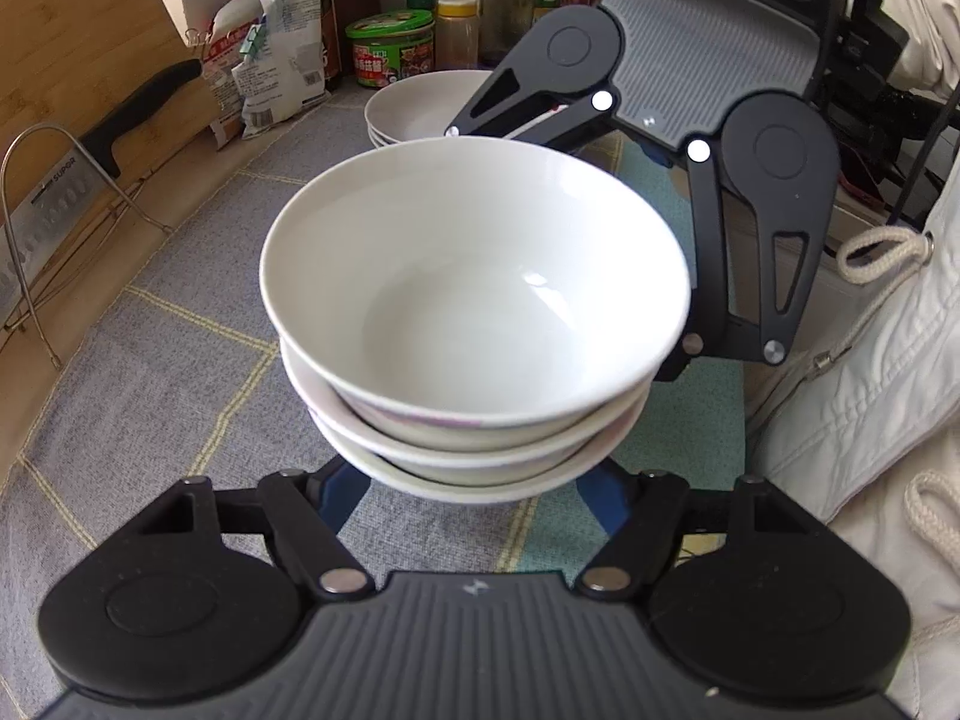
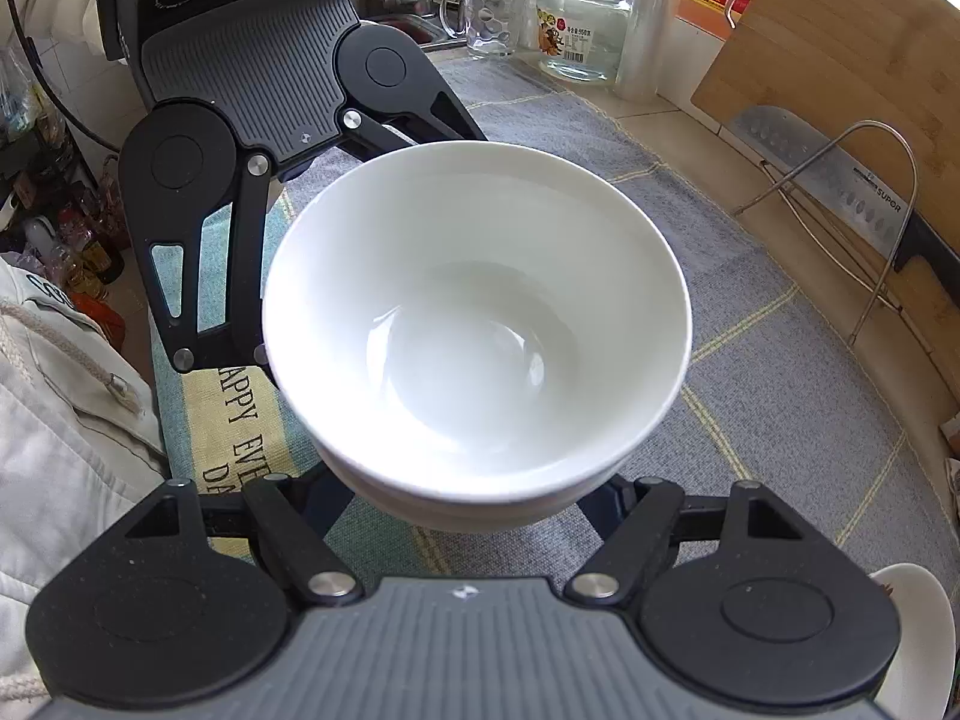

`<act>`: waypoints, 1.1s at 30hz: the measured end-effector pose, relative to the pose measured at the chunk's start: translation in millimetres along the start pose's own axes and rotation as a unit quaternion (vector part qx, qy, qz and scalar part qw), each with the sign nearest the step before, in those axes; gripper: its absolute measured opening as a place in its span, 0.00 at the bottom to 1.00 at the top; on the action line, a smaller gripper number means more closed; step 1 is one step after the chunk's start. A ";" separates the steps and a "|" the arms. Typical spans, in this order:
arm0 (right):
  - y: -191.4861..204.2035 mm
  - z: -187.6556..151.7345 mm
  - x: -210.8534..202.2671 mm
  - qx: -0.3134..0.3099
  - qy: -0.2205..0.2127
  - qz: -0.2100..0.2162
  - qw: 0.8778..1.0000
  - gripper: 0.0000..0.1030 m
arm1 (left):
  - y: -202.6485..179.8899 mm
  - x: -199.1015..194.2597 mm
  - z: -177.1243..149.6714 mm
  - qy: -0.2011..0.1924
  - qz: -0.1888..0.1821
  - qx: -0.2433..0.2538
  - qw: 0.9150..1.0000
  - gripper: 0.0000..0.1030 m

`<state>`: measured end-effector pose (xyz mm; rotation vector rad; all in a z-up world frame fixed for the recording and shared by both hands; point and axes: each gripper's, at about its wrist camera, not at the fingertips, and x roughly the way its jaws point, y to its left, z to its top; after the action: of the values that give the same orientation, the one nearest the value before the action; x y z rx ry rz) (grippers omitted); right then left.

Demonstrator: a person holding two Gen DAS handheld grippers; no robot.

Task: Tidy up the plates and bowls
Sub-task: 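Lift and carry the bowl stack with both tools over the white plate stack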

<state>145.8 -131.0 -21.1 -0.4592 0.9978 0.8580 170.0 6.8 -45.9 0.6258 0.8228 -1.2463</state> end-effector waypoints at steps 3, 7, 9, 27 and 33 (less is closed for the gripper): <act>-5.4 -6.5 -10.9 -0.005 0.000 0.001 1.000 0.79 | -5.9 2.8 12.2 -0.002 0.001 -0.005 1.000 0.72; -14.6 -18.5 -27.2 -0.009 0.000 0.000 1.000 0.79 | -15.1 8.8 28.0 -0.006 0.005 -0.003 1.000 0.72; -19.0 -24.7 -34.7 -0.011 0.001 -0.002 1.000 0.79 | -15.6 16.0 35.2 -0.008 0.003 -0.004 1.000 0.72; -69.6 -82.3 -100.9 -0.006 -0.003 -0.050 0.999 0.79 | -19.9 67.8 116.3 -0.023 0.012 0.055 0.998 0.72; -83.3 -97.8 -117.0 -0.003 -0.003 -0.073 0.997 0.79 | -19.1 85.9 139.0 -0.022 0.008 0.071 0.997 0.72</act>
<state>128.8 -296.3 30.0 -0.5287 0.9449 0.7314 187.9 -156.5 -36.3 0.7144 0.6953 -1.3083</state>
